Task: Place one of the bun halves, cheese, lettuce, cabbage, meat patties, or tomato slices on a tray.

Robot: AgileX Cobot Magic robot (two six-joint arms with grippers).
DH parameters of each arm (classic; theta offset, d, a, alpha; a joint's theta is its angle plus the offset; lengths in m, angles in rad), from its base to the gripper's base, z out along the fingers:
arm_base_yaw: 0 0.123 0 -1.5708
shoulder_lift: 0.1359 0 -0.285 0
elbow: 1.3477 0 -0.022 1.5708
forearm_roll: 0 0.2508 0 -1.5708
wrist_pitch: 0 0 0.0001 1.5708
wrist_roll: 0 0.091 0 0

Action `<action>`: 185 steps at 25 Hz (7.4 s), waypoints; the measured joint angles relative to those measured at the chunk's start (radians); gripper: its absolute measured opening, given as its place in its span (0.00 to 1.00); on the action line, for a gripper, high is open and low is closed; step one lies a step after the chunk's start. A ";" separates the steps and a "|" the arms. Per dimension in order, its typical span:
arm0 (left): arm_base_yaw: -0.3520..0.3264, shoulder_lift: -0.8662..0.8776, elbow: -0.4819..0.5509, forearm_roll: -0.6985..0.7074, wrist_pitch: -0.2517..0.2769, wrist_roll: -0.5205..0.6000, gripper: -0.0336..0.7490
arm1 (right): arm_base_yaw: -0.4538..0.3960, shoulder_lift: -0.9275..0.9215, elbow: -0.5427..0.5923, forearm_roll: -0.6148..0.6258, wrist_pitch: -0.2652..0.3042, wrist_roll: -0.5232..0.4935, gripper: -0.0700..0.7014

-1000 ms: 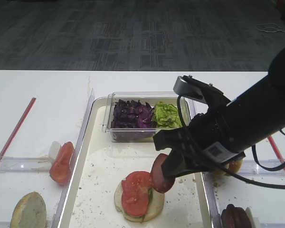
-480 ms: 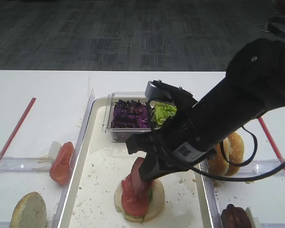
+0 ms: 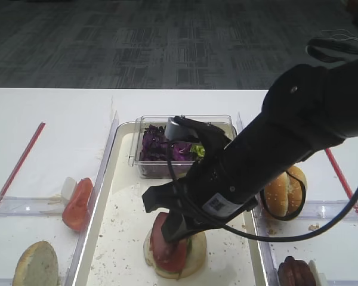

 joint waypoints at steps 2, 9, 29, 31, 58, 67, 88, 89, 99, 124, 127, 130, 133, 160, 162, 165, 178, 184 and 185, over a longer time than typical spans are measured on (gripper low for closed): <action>0.000 0.000 0.000 0.000 0.000 0.000 0.65 | 0.001 0.015 0.000 0.001 -0.007 -0.001 0.23; 0.000 0.000 0.000 0.000 0.000 0.000 0.65 | 0.002 0.027 -0.002 0.001 -0.025 -0.006 0.23; 0.000 0.000 0.000 0.000 0.000 0.000 0.65 | 0.002 0.027 -0.004 -0.053 -0.012 0.001 0.77; 0.000 0.000 0.000 -0.002 0.000 0.000 0.65 | 0.002 0.027 -0.004 -0.068 -0.008 0.009 0.78; 0.000 0.000 0.000 -0.002 0.000 0.000 0.65 | 0.002 -0.198 -0.004 -0.111 0.047 0.047 0.79; 0.000 0.000 0.000 -0.002 0.000 0.000 0.65 | 0.002 -0.281 -0.004 -0.194 0.056 0.076 0.79; 0.000 0.000 0.000 -0.002 0.000 0.000 0.65 | 0.002 -0.281 -0.004 -0.704 0.074 0.074 0.79; 0.000 0.000 0.000 -0.002 0.000 0.000 0.65 | 0.002 -0.281 -0.004 -0.713 0.074 0.074 0.79; 0.000 0.000 0.000 -0.002 0.000 0.000 0.65 | 0.002 -0.281 -0.004 -0.744 0.076 0.121 0.79; 0.000 0.000 0.000 -0.002 0.000 0.000 0.65 | -0.612 -0.281 -0.004 -0.819 0.190 0.350 0.79; 0.000 0.000 0.000 -0.002 0.000 0.000 0.65 | -0.677 -0.281 -0.004 -0.819 0.204 0.353 0.79; 0.000 0.000 0.000 -0.002 0.000 0.000 0.65 | -0.715 -0.281 -0.004 -0.826 0.219 0.353 0.79; 0.000 0.000 0.000 -0.002 0.000 0.000 0.65 | -0.721 -0.281 -0.004 -0.826 0.234 0.346 0.79; 0.000 0.000 0.000 -0.002 0.000 0.000 0.65 | -0.722 -0.851 0.358 -0.813 0.380 0.256 0.79; 0.000 0.000 0.000 -0.002 0.000 0.000 0.65 | -0.722 -0.919 0.375 -0.813 0.400 0.256 0.79; 0.000 0.000 0.000 -0.002 0.000 0.000 0.65 | -0.722 -1.016 0.387 -0.813 0.415 0.256 0.79; 0.000 0.000 0.000 -0.002 0.000 0.000 0.65 | -0.723 -1.414 0.390 -0.811 0.442 0.259 0.79; 0.000 0.000 0.000 -0.002 0.000 0.000 0.65 | -0.723 -1.579 0.390 -0.811 0.448 0.259 0.79; 0.000 0.000 0.000 -0.002 0.000 0.000 0.65 | -0.723 -1.607 0.390 -0.811 0.450 0.259 0.79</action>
